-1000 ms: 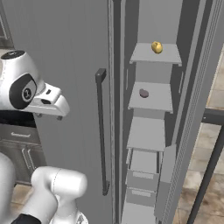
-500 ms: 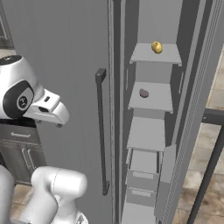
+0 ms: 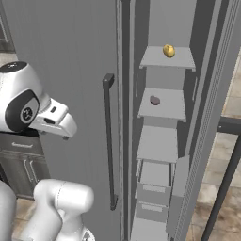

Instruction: Take the eggplant and potato out of the freezer and place them in the tupperware container on the counter. Then put the tupperware containing the vegetables back in the freezer.

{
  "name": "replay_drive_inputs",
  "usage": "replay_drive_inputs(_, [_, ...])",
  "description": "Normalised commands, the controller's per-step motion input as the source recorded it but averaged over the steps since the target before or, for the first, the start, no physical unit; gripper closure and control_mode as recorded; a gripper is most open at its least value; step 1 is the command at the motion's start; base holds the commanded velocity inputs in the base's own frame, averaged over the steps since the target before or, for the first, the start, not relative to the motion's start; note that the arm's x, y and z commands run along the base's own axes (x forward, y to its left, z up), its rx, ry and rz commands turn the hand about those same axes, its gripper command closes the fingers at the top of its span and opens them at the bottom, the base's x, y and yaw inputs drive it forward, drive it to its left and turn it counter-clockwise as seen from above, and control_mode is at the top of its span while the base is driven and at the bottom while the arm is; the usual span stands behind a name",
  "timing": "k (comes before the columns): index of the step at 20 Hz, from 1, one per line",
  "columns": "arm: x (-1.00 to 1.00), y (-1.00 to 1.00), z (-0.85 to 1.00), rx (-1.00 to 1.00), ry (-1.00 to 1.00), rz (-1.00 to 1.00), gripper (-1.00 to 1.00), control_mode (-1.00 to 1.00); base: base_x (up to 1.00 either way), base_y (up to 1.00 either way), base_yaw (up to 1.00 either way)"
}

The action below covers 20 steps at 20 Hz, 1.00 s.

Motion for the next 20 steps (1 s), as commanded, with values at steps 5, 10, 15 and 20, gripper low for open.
replay_drive_inputs(5, [0.00, -0.12, 0.00, 0.00, 0.00, -0.02, -1.00, 1.00, 0.00, -0.10, -0.01])
replay_drive_inputs(10, [0.00, 0.00, 0.00, 0.00, 0.00, 0.00, -1.00, 1.00, 0.00, -0.38, -0.04])
replay_drive_inputs(15, [0.00, 0.00, 0.00, 0.00, 0.00, 0.00, -1.00, 1.00, 0.02, -0.54, -0.04])
replay_drive_inputs(20, [0.00, 0.00, 0.00, 0.00, 0.00, 0.00, -1.00, 1.00, 0.21, -0.44, -0.01])
